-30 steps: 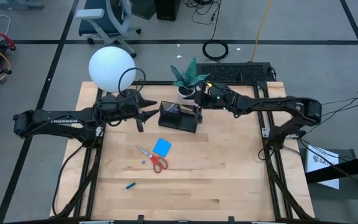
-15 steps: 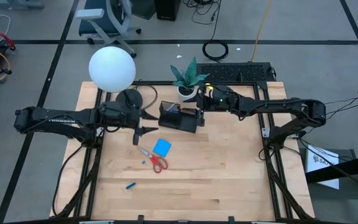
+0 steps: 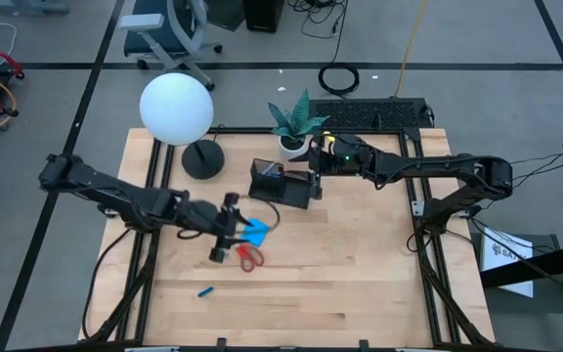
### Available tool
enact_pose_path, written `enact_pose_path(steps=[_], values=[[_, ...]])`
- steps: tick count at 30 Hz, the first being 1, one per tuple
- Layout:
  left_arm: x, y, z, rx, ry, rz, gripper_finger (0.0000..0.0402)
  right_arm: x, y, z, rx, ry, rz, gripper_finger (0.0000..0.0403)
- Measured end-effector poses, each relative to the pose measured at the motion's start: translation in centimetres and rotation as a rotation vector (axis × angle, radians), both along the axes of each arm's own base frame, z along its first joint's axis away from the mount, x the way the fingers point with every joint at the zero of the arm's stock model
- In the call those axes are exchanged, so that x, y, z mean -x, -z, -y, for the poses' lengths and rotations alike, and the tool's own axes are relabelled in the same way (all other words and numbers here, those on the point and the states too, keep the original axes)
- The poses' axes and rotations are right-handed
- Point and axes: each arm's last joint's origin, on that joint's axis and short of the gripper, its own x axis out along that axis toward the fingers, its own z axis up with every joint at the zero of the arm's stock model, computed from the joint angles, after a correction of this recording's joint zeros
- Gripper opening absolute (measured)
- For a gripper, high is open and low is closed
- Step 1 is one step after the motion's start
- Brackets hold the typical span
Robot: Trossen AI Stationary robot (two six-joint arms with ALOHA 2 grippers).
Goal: Pick and place office supplies into organizer
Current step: Put the red scissors into the desk organizer
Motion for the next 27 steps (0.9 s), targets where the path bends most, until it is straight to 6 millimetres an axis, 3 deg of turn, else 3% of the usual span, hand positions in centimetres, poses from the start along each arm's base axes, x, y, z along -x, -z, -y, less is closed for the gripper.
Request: enact_pose_path(steps=[14,27], values=[[-2.3,4.8,5.9,0.010,0.093,-0.374,0.0195,0.0,0.0,0.0,0.001,0.001,0.005,0.0130],[-3.6,9.3,6.9,0.011,0.049,-0.559,0.0195,0.0,0.0,0.0,-0.003,0.002,0.001,0.0128]])
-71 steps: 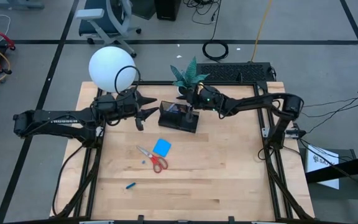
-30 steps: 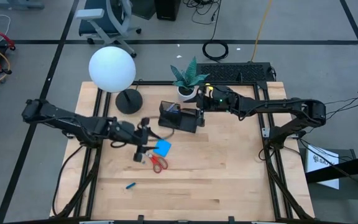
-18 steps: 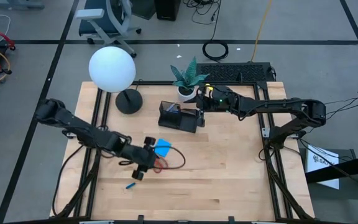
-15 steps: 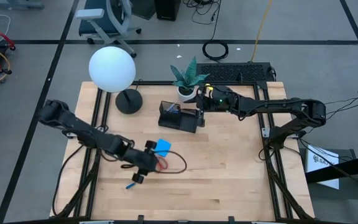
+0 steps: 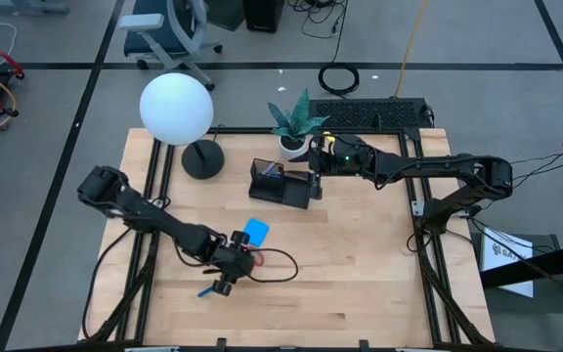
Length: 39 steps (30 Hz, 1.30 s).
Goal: Pick and place office supplies into organizer
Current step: Put the red scissors into the desk organizer
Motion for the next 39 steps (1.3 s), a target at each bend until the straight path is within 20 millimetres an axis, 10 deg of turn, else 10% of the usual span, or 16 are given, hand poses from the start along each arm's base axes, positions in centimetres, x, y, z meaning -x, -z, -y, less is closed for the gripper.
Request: enact_pose_path(steps=[19,31,39], values=[[-1.2,3.6,-1.0,-0.012,-0.107,-0.129,0.0193,0.0,0.0,0.0,0.000,0.000,0.000,0.0126],[-1.2,3.7,-1.1,-0.015,-0.106,-0.126,0.0020,0.0,0.0,0.0,0.000,0.000,-0.001,0.0126],[-1.1,3.6,-0.8,-0.024,-0.114,-0.121,0.0021,0.0,0.0,0.0,0.000,0.000,-0.001,0.0126]])
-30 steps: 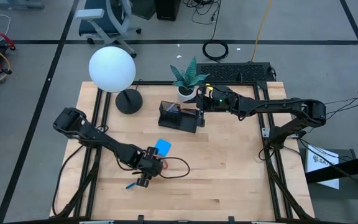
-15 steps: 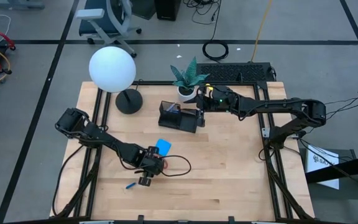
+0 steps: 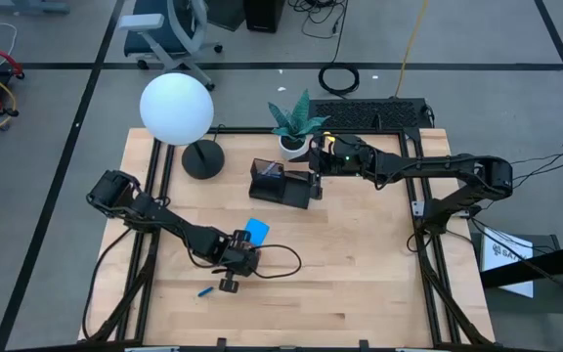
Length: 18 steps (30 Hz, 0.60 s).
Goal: Pick and place office supplies into organizer
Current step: Put the red scissors into the desk organizer
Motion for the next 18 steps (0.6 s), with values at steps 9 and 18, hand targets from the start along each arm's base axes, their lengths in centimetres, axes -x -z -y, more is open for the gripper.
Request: enact_pose_path(steps=[9,18], values=[[-0.3,-2.9,1.5,0.002,0.030,0.055,0.0013,0.0,0.0,0.0,0.000,-0.001,0.004,0.0126],[-0.3,-7.2,2.4,0.007,0.047,0.166,0.0001,0.8,-2.0,-2.0,-0.001,-0.067,0.072,0.0126]])
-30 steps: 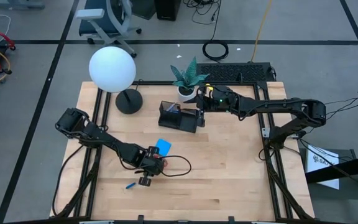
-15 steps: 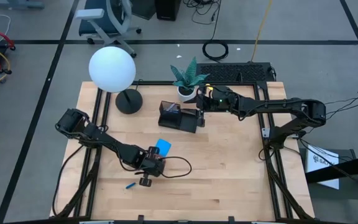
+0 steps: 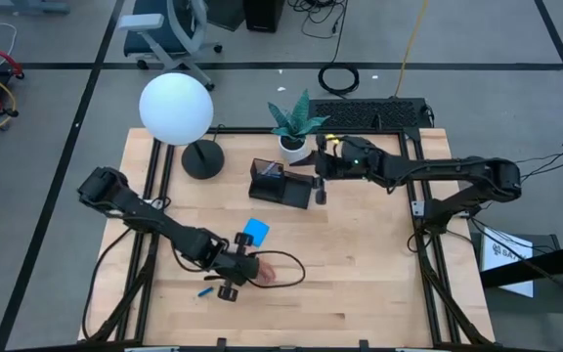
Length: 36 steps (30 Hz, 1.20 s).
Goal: Pick and place office supplies into organizer
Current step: Put the red scissors into the desk organizer
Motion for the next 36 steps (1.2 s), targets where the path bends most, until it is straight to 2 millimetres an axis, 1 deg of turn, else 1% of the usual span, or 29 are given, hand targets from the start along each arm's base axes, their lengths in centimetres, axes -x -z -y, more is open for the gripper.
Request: enact_pose_path(steps=[2,5,7,11,14,19,24,28,33,36], values=[[0.5,-0.8,-0.3,-0.006,-0.005,0.017,0.0001,0.3,-0.7,-0.8,0.016,-0.060,0.025,0.0126],[0.9,-2.2,-0.4,0.002,-0.013,0.065,0.0001,0.8,-1.4,-1.8,0.018,-0.093,0.035,0.0126],[1.4,-2.5,-0.7,-0.003,-0.023,0.045,0.0001,1.2,-1.9,-2.5,0.023,-0.113,0.041,0.0126],[1.4,-2.8,-0.7,0.011,-0.027,0.065,0.0003,1.6,-2.2,-3.4,0.040,-0.147,0.038,0.0126],[0.9,-2.5,-0.4,0.043,-0.015,0.070,0.0004,1.6,-2.0,-3.7,0.046,-0.159,0.017,0.0126],[0.1,-1.1,0.2,0.070,0.065,0.041,0.0014,1.7,-1.7,-3.8,0.061,-0.164,-0.017,0.0126],[-0.7,0.6,0.8,0.073,0.184,0.021,0.0047,1.7,-1.8,-3.7,0.063,-0.162,-0.009,0.0126],[-1.3,1.3,0.4,0.064,0.225,-0.002,0.0081,1.7,-1.8,-3.7,0.063,-0.162,-0.010,0.0126],[-2.1,1.0,0.0,0.047,0.231,-0.009,0.0112,1.7,-1.8,-3.7,0.063,-0.161,-0.010,0.0126],[-2.6,1.0,0.2,0.032,0.249,-0.022,0.0119,1.7,-1.8,-3.7,0.063,-0.161,-0.010,0.0126]])
